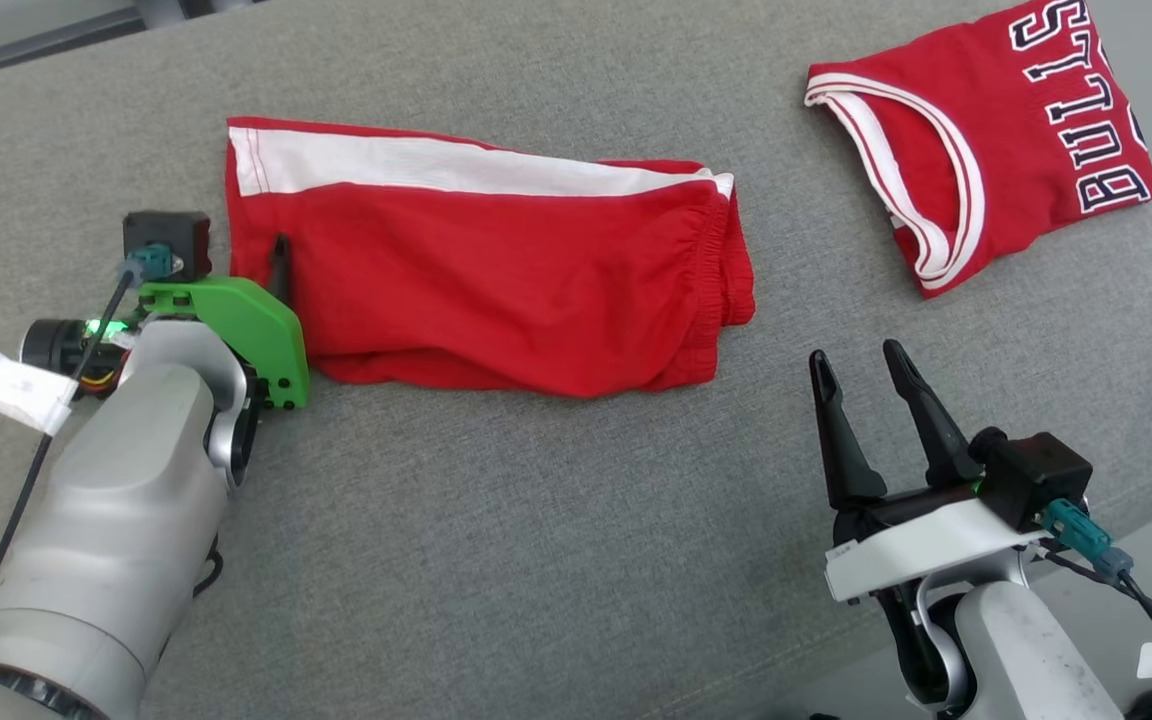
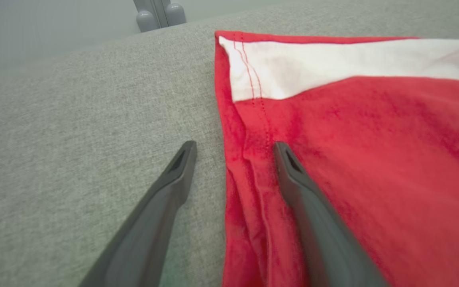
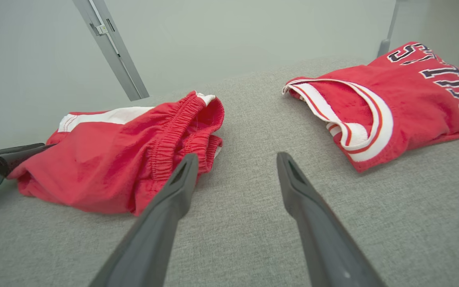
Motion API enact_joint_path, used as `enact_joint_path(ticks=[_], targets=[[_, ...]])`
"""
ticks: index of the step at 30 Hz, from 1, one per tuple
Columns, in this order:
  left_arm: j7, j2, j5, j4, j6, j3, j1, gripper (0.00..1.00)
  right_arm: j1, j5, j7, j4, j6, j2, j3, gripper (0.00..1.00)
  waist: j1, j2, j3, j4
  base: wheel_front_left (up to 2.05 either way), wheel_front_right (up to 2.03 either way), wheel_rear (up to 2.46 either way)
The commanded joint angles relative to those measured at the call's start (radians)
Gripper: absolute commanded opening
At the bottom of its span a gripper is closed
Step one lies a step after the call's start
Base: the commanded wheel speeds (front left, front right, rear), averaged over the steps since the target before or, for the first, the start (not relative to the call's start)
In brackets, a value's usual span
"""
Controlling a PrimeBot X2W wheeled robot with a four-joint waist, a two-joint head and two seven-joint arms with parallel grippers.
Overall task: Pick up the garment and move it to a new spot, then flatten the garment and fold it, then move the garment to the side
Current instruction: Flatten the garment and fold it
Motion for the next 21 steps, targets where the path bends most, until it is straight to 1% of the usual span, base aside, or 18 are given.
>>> enact_joint_path(ticks=[1,3,4,5,6,10,12,15,18,21], targets=[[0.028,-0.004,0.004,0.022,0.013,-0.003,0.002,1.0,0.005,-0.018,-0.002,-0.011,0.0,0.0,-0.007,1.0,0.0,0.0,0.022,-0.014,0.0,0.0,0.0],[0.06,-0.014,-0.009,0.049,0.022,-0.002,0.017,1.0,0.009,-0.032,-0.002,-0.014,0.0,0.0,-0.015,1.0,0.0,0.0,0.029,-0.013,0.0,0.0,0.0],[0.085,-0.024,-0.021,0.068,0.024,0.001,0.032,0.46,0.012,-0.037,-0.002,-0.02,0.0,0.0,-0.021,1.0,0.0,0.0,0.034,-0.009,0.0,0.0,0.0],[0.092,-0.028,-0.026,0.074,0.019,0.001,0.037,0.21,0.014,-0.039,-0.002,-0.022,0.0,0.0,-0.026,1.0,0.0,0.0,0.037,-0.005,0.0,0.0,0.0],[0.096,-0.032,-0.031,0.079,0.014,0.003,0.039,0.0,0.015,-0.04,-0.002,-0.024,0.0,0.0,-0.03,1.0,0.0,0.0,0.038,-0.002,0.0,0.0,0.0],[0.101,-0.05,-0.049,0.085,-0.012,0.007,0.056,0.0,0.017,-0.045,-0.002,-0.027,0.0,0.0,-0.044,1.0,0.0,0.0,0.033,0.022,0.0,0.0,0.0],[0.081,-0.067,-0.062,0.082,-0.035,0.016,0.089,0.0,0.017,-0.049,-0.002,-0.028,0.0,0.0,-0.052,1.0,0.0,0.0,0.017,0.042,0.0,0.0,0.0],[0.036,-0.073,-0.069,0.078,-0.038,0.023,0.109,0.0,0.019,-0.053,-0.002,-0.027,0.0,0.0,-0.059,1.0,0.0,0.0,-0.001,0.06,0.0,0.0,0.0],[-0.025,-0.074,-0.087,0.069,-0.028,0.047,0.132,0.0,0.025,-0.061,-0.002,-0.026,0.0,-0.001,-0.065,1.0,0.0,0.0,-0.025,0.08,0.0,0.0,0.0],[-0.061,-0.086,-0.098,0.046,-0.019,0.069,0.163,0.0,0.03,-0.067,-0.002,-0.023,0.0,0.0,-0.076,1.0,0.0,0.0,-0.051,0.101,0.0,0.0,0.0]])
